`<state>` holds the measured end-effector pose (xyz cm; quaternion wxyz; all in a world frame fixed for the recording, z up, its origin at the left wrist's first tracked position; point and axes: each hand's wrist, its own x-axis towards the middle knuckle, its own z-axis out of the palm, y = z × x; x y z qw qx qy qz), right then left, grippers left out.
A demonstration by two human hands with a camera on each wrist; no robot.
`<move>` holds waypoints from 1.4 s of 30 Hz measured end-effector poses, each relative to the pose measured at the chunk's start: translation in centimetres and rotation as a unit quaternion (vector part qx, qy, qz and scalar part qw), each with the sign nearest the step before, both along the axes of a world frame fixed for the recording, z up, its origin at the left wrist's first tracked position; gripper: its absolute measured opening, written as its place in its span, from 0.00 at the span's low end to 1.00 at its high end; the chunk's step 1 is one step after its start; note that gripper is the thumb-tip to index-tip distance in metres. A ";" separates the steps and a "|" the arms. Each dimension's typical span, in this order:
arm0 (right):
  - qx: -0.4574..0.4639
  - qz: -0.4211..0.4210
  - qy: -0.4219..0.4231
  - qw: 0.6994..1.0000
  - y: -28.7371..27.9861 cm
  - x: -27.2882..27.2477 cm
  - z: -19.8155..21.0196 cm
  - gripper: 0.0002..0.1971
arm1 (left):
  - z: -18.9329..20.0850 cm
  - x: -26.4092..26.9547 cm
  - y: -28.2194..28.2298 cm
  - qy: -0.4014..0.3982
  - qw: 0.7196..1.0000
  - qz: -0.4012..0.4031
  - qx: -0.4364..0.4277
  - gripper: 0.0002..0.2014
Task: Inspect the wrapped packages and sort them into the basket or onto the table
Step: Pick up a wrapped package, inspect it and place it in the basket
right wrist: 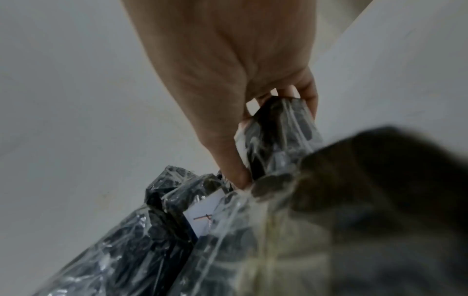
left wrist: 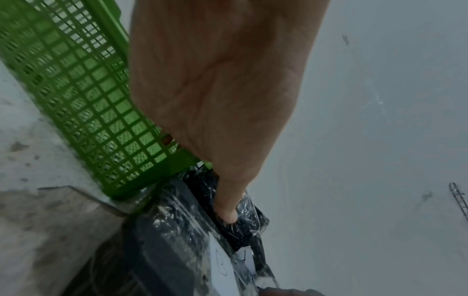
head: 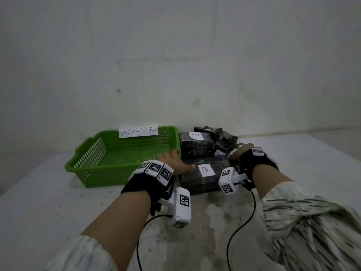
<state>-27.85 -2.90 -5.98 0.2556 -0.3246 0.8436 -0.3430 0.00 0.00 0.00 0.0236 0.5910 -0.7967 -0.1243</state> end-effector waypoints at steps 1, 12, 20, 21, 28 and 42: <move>-0.016 0.014 -0.007 1.000 0.7 0.5 0.6 0.35 | 0.1 0.2 0.3 -0.003 1.000 -0.003 0.005 0.43; -0.353 0.038 -0.139 0.924 5.6 7.9 7.0 0.37 | 1.1 0.5 -0.3 0.117 0.990 0.009 0.072 0.38; -0.280 0.270 -0.296 0.872 5.8 14.2 7.0 0.14 | 4.3 0.6 0.2 0.532 0.834 -0.033 0.144 0.25; -0.282 0.270 -0.315 0.865 5.7 14.5 6.8 0.16 | 4.1 0.6 0.2 0.557 0.818 -0.033 0.141 0.21; -0.315 0.253 -0.292 0.867 5.3 15.7 6.6 0.23 | 2.3 1.6 -0.2 0.637 0.758 -0.020 0.141 0.18; -0.342 0.256 -0.363 0.828 6.3 17.1 6.2 0.18 | 1.9 3.7 0.5 0.686 0.709 -0.057 0.154 0.18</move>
